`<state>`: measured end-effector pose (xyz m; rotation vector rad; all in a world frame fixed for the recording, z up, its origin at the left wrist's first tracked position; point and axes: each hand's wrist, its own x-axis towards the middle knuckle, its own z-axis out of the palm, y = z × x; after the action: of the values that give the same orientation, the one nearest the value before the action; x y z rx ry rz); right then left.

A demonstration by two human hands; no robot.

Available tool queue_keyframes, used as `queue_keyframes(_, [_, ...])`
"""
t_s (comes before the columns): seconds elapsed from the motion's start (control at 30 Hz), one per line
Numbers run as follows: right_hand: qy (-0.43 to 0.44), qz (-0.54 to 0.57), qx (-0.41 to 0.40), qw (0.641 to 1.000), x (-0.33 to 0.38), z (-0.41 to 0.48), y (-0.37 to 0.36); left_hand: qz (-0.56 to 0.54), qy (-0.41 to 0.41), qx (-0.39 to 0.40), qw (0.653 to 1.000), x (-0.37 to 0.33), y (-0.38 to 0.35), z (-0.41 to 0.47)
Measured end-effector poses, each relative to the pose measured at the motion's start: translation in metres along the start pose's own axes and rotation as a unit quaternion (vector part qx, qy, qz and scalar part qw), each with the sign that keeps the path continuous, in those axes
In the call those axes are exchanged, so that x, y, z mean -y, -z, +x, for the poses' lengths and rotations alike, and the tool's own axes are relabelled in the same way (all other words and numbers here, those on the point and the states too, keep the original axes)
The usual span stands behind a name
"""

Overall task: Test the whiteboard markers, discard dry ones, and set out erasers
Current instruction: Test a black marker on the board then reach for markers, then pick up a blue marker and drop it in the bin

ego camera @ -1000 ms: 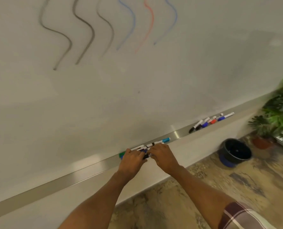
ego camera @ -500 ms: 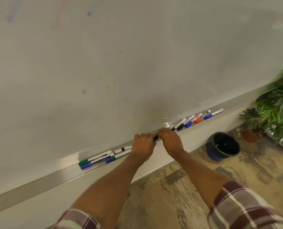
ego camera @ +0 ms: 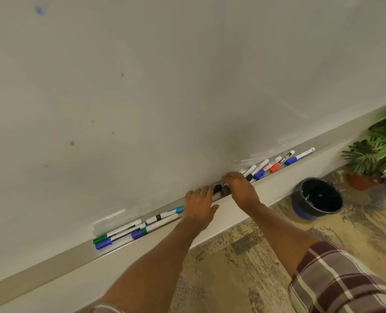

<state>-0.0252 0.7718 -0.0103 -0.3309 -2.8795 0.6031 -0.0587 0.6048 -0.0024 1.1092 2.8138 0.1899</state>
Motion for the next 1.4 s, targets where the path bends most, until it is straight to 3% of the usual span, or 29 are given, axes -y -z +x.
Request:
queue_keyframes(0.2, [-0.012,-0.031,-0.031,0.999,0.011,-0.004,0.005,-0.022,0.011,-0.015,1.000,0.000,0.001,-0.011])
queue_keyframes(0.33, [0.058,-0.082,-0.060,0.993,0.033,-0.026,-0.001,-0.030,0.037,-0.051,0.998,0.013,-0.006,-0.042])
queue_keyframes(0.53, [0.118,-0.116,0.050,0.985,0.081,-0.057,-0.035,-0.002,0.120,-0.036,0.992,0.044,-0.019,-0.091])
queue_keyframes(0.83, [0.107,-0.166,0.158,0.968,0.141,-0.077,-0.074,0.005,0.238,-0.033,0.971,0.105,-0.037,-0.156])
queue_keyframes(1.07, [0.078,-0.132,0.148,0.977,0.181,-0.085,-0.101,-0.026,0.296,-0.001,0.955,0.147,-0.046,-0.190])
queue_keyframes(1.4, [0.077,-0.119,0.156,0.978,0.254,-0.102,-0.120,-0.032,0.283,-0.034,0.958,0.200,-0.031,-0.244])
